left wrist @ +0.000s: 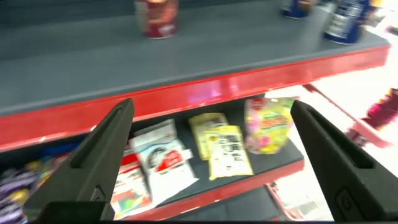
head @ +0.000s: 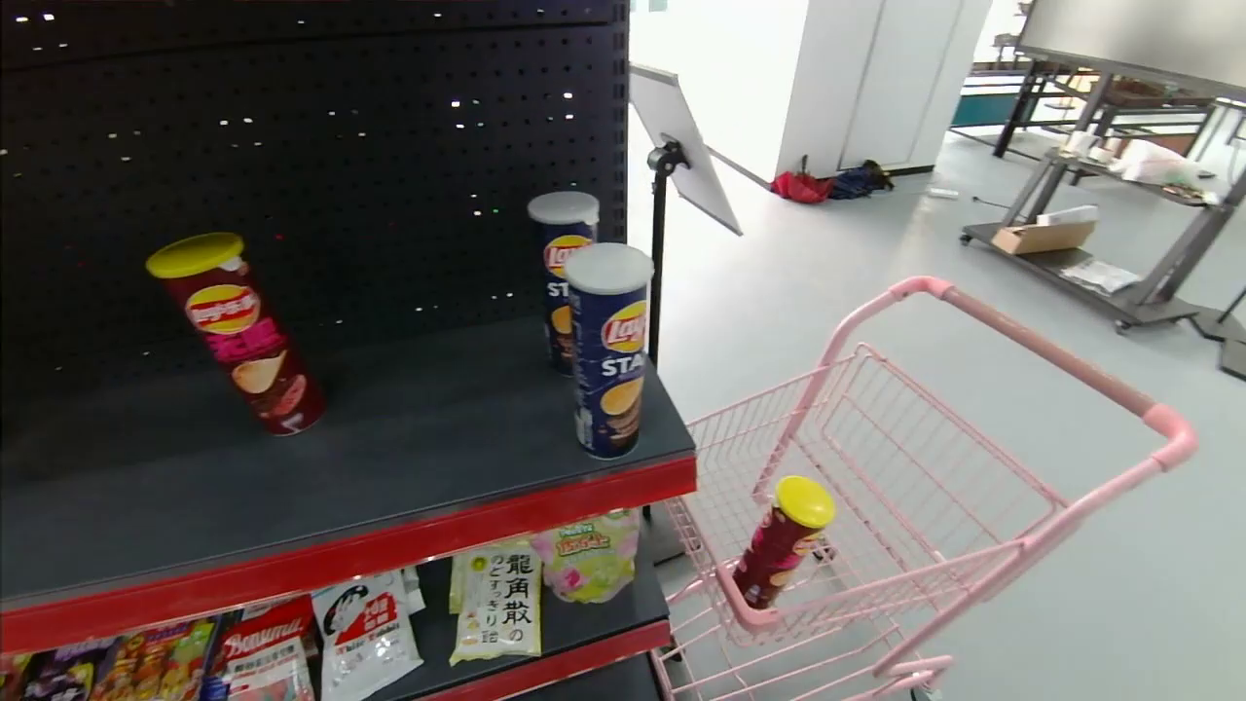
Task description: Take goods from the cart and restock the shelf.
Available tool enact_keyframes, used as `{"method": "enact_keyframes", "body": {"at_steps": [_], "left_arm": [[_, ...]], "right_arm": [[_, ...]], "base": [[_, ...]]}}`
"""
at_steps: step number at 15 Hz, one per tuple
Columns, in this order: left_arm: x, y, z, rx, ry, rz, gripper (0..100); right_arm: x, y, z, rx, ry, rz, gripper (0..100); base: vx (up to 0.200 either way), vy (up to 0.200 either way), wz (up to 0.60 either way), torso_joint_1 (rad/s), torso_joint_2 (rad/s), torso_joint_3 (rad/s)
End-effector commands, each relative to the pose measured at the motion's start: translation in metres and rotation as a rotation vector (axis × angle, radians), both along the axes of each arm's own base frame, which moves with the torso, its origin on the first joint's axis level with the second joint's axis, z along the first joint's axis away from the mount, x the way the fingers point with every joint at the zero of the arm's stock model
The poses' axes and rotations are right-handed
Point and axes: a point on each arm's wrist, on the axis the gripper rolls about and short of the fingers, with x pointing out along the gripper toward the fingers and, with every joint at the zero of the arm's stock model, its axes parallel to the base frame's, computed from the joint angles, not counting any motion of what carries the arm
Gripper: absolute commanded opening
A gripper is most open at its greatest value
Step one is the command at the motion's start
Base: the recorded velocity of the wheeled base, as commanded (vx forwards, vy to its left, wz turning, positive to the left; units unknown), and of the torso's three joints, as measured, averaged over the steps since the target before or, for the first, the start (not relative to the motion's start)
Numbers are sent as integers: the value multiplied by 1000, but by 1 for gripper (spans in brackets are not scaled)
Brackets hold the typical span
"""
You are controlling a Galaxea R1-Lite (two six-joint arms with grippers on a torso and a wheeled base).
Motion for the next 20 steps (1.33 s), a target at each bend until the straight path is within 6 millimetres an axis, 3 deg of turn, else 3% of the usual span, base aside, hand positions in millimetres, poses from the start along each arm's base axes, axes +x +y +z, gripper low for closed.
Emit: {"method": "enact_keyframes", "body": {"at_steps": [1,6,20], "left_arm": [[0,0,0,-1,1,0,100],[0,0,0,-1,1,0,100],[0,0,0,-4,1,2,100]], "right_arm": [[0,0,0,0,0,-1,100],[0,0,0,0,0,0,100],[0,0,0,2,0,0,100]], "base": [[0,0,0,0,0,0],[0,0,0,-22,46,26],[0,0,0,-145,367,220]]}}
